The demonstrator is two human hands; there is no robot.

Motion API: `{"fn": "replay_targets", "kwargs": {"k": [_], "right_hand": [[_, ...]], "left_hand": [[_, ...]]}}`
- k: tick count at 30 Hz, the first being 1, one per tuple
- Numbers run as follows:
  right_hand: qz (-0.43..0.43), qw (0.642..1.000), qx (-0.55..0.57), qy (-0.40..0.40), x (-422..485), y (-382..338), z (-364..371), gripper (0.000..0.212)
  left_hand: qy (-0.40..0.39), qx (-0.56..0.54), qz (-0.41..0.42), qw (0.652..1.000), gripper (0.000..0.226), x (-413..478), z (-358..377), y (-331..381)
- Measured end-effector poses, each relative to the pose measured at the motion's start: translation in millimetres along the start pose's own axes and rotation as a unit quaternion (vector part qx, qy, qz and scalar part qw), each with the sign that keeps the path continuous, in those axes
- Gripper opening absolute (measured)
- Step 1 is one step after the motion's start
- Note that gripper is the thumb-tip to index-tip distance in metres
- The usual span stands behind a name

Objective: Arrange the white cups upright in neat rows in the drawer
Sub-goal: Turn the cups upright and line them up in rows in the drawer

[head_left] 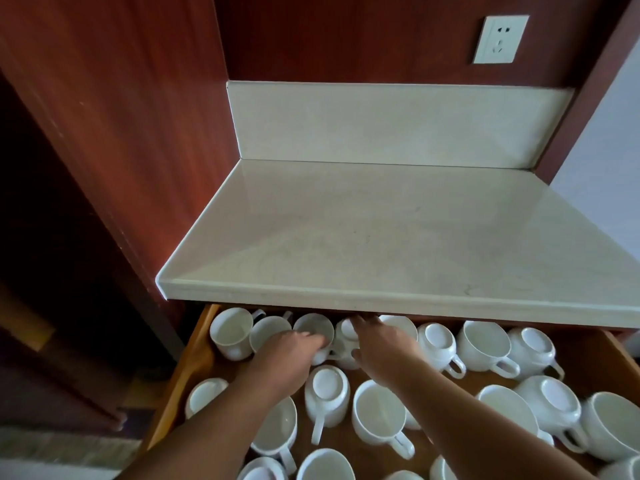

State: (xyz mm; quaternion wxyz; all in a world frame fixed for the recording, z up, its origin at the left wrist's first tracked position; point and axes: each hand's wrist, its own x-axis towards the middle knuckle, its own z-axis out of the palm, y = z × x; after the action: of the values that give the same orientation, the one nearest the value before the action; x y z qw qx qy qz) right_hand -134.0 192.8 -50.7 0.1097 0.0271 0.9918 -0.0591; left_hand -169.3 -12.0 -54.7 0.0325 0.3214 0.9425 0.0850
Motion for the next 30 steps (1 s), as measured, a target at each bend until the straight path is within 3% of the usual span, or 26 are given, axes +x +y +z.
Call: {"fn": "replay_targets", "kwargs": {"k": [11, 17, 27, 30], "right_hand": [[-0.006, 1.0, -0.013, -0.015, 0, -6, -11, 0.067], [0.001, 0.999, -0.006, -0.047, 0, -8, -16, 0.082], [-0.01, 0.999, -0.012, -0.045, -11, -6, -11, 0.055], [-0.01, 1.0, -0.002, -0.028, -18, -6, -9, 0.056]], "left_hand": [[0.021, -0.021, 0.018, 0.999, 0.034, -11, 4, 2], [0.009, 0.009, 0.018, 1.0, 0.023, -14, 3, 6], [-0.063, 0.011, 0.024, 0.998, 0.017, -18, -8, 16], [-0.078, 0.007, 0.019, 0.997, 0.016, -20, -13, 17]]}}
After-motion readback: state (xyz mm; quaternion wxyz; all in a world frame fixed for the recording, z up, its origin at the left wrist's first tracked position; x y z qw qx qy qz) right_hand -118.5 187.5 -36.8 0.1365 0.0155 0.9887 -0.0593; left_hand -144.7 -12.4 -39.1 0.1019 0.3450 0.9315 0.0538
